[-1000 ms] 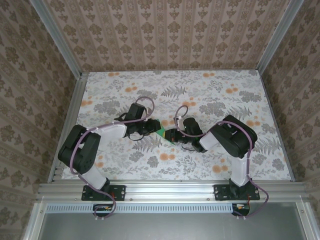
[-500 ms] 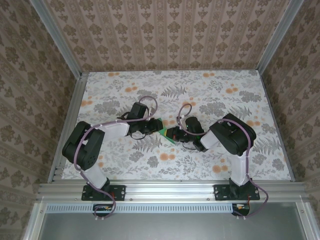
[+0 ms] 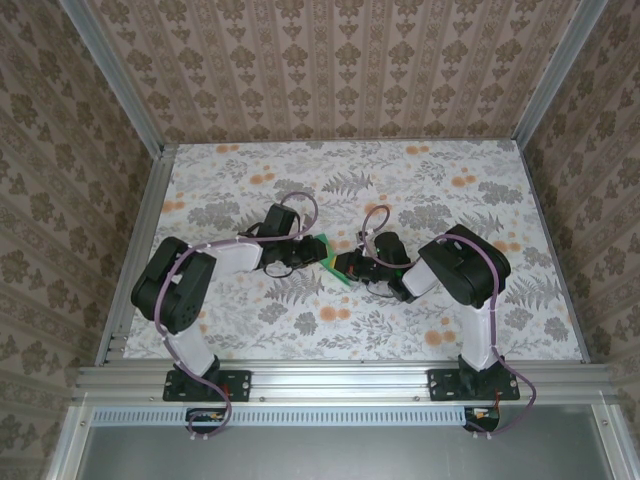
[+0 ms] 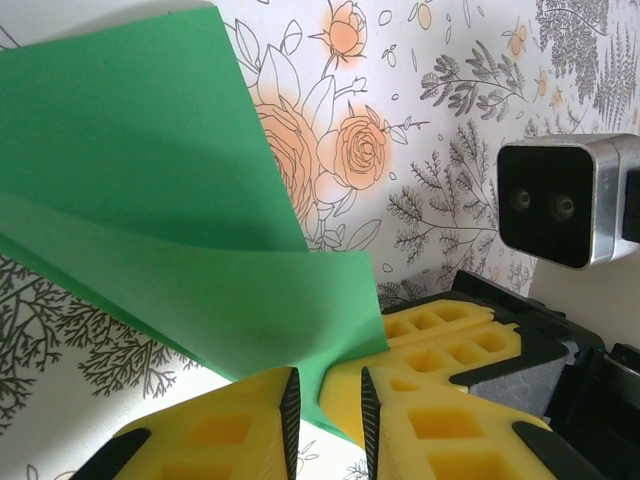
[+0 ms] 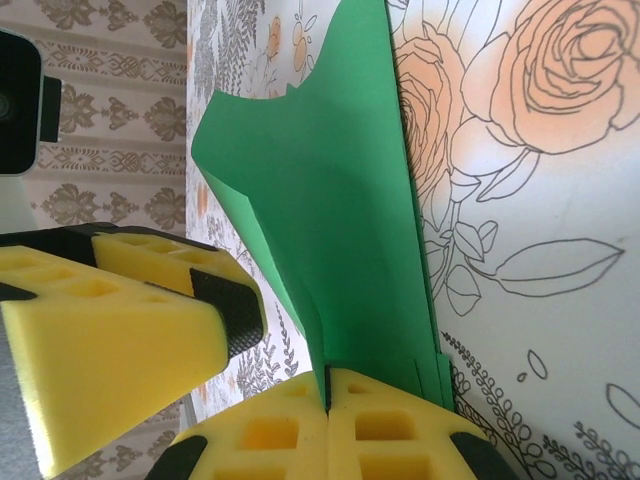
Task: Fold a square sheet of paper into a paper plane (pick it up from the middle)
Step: Fold the wing for the fifth time at the center of the table.
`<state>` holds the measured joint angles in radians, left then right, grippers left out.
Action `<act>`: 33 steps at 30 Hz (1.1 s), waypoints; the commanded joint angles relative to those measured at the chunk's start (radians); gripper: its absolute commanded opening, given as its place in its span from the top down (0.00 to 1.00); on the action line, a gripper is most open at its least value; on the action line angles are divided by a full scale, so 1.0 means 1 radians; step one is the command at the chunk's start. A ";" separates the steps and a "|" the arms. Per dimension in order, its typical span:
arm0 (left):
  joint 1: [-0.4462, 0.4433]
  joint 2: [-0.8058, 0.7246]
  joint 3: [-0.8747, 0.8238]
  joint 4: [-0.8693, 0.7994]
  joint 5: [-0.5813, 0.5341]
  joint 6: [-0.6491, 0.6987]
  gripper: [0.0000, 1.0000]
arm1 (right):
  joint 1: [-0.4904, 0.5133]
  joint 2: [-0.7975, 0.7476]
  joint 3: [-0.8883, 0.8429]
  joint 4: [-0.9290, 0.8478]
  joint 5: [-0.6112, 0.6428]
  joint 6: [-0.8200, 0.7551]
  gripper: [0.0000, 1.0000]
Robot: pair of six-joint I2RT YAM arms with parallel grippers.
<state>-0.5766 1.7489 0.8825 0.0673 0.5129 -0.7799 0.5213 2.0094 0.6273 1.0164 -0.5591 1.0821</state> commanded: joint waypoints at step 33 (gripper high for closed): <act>-0.005 0.104 0.021 0.043 -0.040 0.041 0.88 | -0.009 0.060 0.008 -0.169 0.007 0.011 0.92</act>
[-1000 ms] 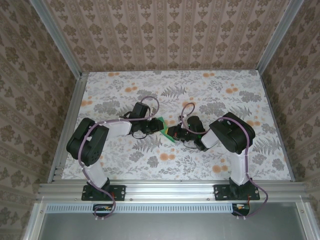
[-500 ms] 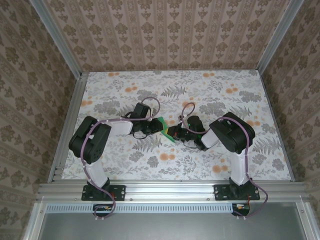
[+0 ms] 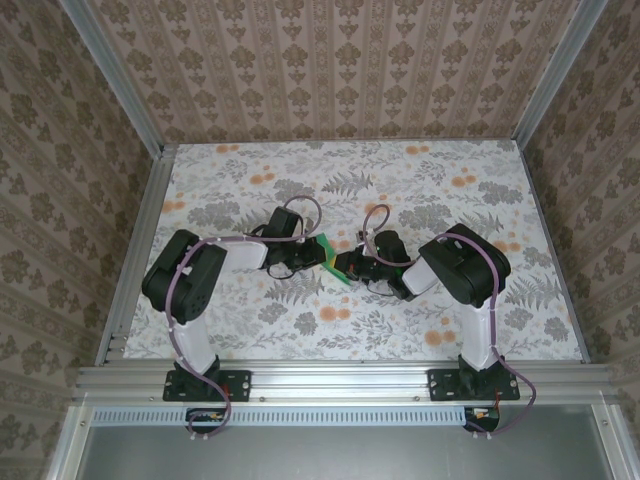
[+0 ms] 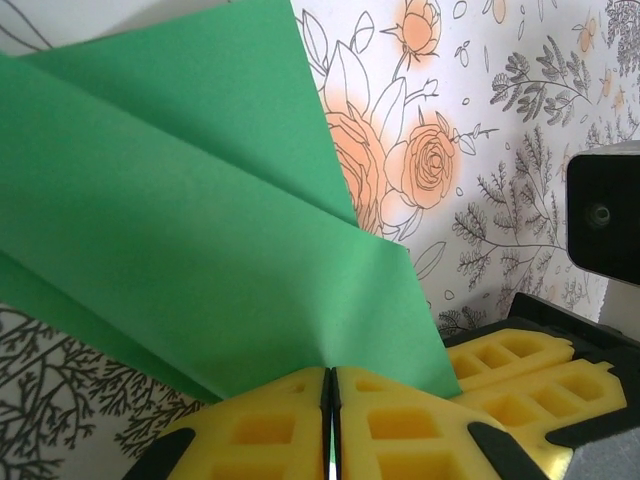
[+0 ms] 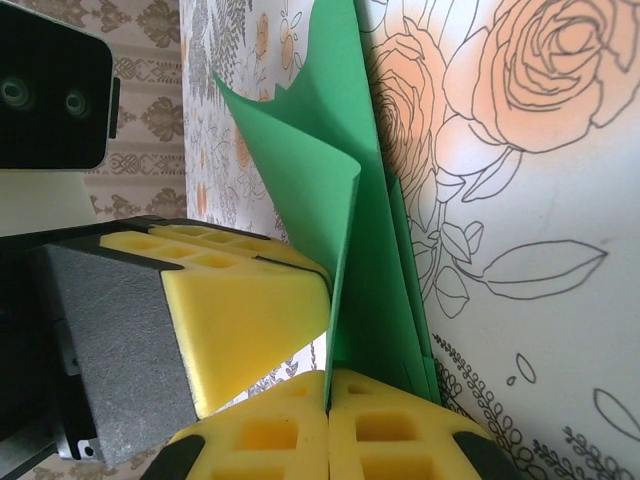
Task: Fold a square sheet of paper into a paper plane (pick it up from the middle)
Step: Fold the wing for the fifth time at the center of the table.
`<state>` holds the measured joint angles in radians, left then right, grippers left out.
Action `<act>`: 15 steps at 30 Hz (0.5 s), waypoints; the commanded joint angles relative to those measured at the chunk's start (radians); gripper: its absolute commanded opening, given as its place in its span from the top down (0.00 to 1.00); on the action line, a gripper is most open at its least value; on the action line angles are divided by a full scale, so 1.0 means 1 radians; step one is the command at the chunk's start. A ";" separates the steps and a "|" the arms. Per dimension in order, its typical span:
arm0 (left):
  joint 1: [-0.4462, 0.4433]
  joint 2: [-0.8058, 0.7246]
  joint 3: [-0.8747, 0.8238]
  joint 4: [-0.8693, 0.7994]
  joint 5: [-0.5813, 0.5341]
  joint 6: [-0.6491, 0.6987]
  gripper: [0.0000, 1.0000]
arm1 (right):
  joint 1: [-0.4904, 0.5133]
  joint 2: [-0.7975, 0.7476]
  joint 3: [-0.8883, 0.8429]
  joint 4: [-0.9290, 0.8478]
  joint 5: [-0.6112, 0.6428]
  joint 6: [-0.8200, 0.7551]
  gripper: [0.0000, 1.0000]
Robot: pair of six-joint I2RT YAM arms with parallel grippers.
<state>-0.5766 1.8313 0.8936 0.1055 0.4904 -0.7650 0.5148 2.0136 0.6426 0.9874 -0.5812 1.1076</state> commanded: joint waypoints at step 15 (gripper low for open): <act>0.013 0.037 -0.029 0.023 -0.024 -0.014 0.90 | -0.003 -0.045 0.040 -0.320 0.001 -0.091 0.81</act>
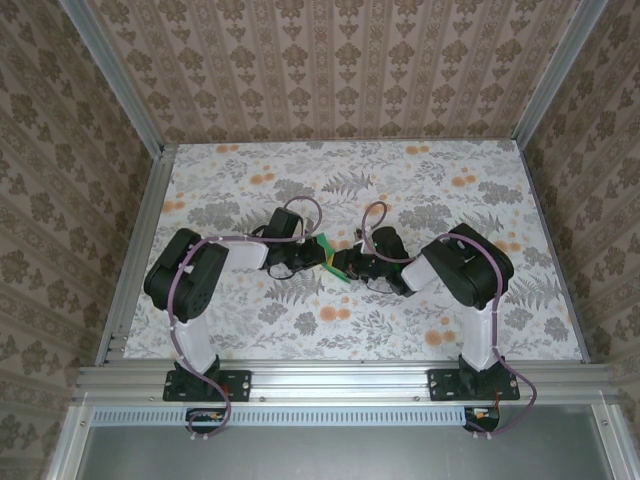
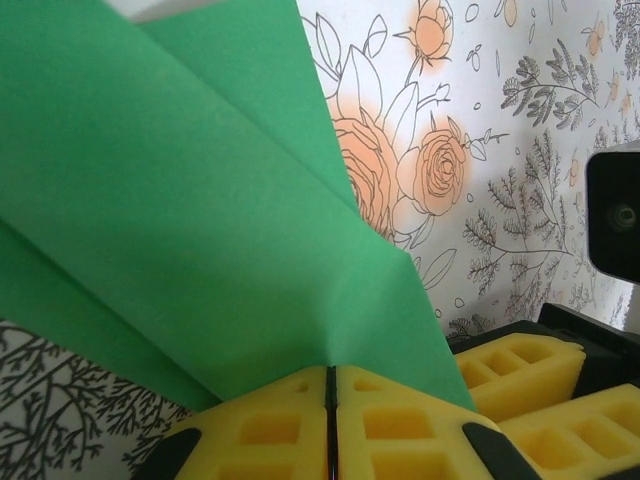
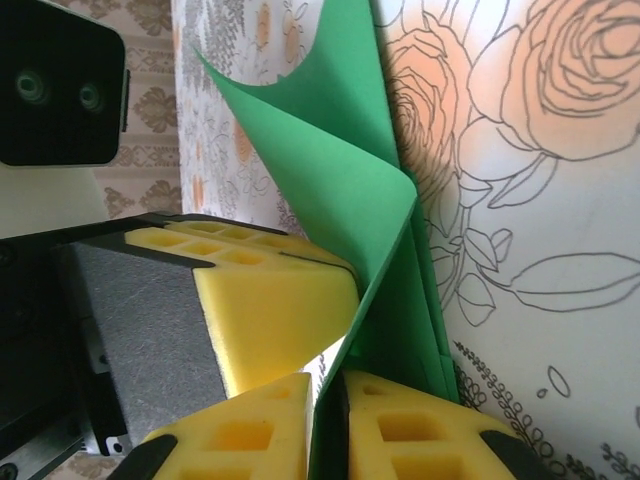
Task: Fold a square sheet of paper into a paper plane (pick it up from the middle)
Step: Fold the wing for the fifth time at the center of the table.
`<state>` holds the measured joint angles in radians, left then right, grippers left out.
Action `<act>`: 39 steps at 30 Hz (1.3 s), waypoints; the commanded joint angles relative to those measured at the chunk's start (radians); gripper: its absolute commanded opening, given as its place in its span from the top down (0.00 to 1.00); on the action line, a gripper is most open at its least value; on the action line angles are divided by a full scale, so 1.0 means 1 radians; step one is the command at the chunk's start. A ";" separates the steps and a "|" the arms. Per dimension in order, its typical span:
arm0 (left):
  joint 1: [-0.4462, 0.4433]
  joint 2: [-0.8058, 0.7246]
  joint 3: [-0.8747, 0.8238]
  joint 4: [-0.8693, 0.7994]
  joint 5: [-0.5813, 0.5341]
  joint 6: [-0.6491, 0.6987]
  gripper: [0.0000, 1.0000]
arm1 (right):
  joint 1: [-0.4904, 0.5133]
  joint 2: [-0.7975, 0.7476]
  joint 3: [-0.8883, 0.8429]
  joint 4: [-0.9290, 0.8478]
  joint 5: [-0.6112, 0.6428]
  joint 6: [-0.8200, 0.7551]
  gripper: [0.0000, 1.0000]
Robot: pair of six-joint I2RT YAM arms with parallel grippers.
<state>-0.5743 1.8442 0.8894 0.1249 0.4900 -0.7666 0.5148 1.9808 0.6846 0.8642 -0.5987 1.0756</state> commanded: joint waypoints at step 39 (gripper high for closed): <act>0.029 0.070 0.015 -0.047 0.022 -0.028 0.89 | -0.014 -0.139 0.081 -0.721 0.094 -0.280 0.92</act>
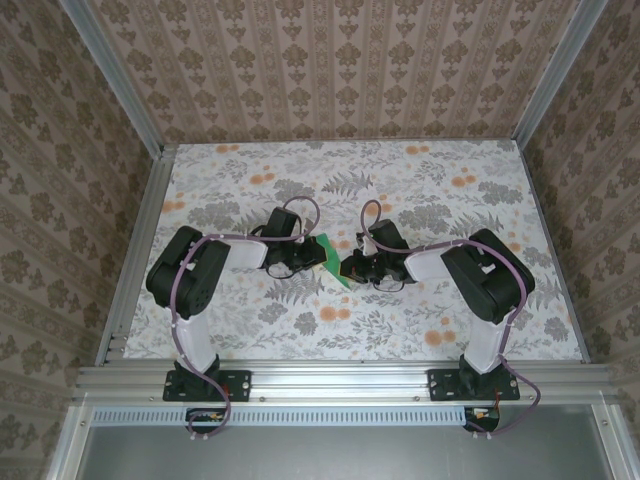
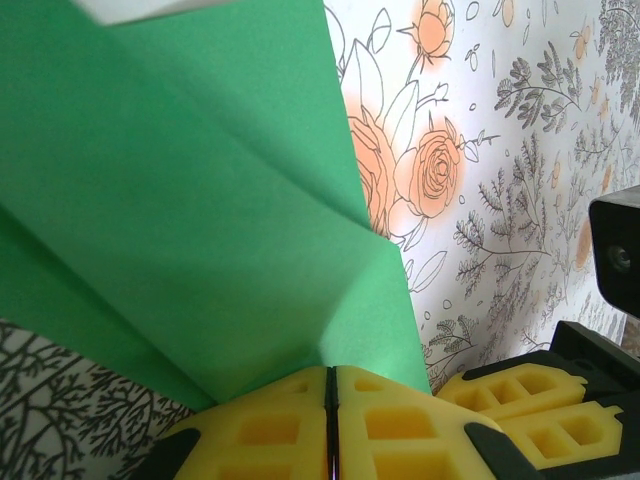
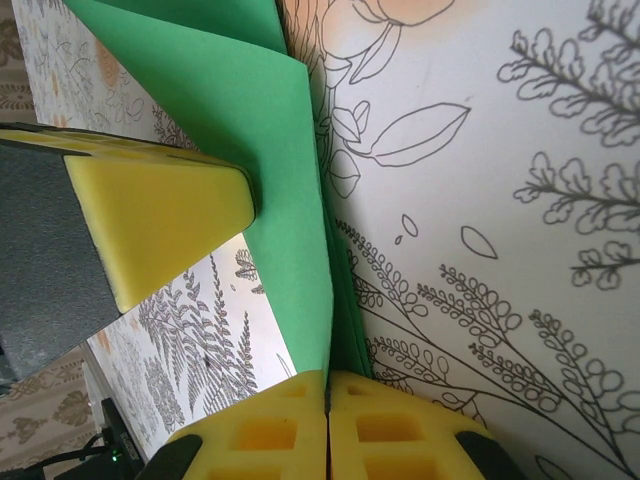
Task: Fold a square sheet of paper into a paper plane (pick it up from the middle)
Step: Fold the wing for the fifth time at the center of the table.
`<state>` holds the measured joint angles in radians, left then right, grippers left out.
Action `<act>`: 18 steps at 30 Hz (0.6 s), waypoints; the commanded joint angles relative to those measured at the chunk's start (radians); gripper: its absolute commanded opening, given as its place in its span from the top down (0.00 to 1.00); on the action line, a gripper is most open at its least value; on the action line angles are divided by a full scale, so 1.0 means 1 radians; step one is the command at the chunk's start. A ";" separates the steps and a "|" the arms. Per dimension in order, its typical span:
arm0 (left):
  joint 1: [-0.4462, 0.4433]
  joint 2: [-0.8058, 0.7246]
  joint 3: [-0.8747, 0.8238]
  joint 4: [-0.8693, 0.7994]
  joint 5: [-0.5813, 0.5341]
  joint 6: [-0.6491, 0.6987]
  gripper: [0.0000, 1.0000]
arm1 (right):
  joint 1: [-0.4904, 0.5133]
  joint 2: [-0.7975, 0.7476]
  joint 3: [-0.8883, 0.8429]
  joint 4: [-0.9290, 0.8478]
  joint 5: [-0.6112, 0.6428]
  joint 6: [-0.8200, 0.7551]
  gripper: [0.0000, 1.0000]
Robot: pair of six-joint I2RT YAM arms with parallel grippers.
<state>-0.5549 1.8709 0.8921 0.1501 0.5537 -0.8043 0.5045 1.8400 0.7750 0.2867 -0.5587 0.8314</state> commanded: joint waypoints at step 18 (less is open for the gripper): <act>0.007 0.062 0.030 -0.099 -0.041 0.019 0.89 | -0.004 -0.095 -0.021 -0.177 -0.033 -0.061 0.82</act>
<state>-0.5549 1.8839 0.9237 0.1059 0.5545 -0.8036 0.5037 1.7802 0.7750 0.1787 -0.5636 0.7948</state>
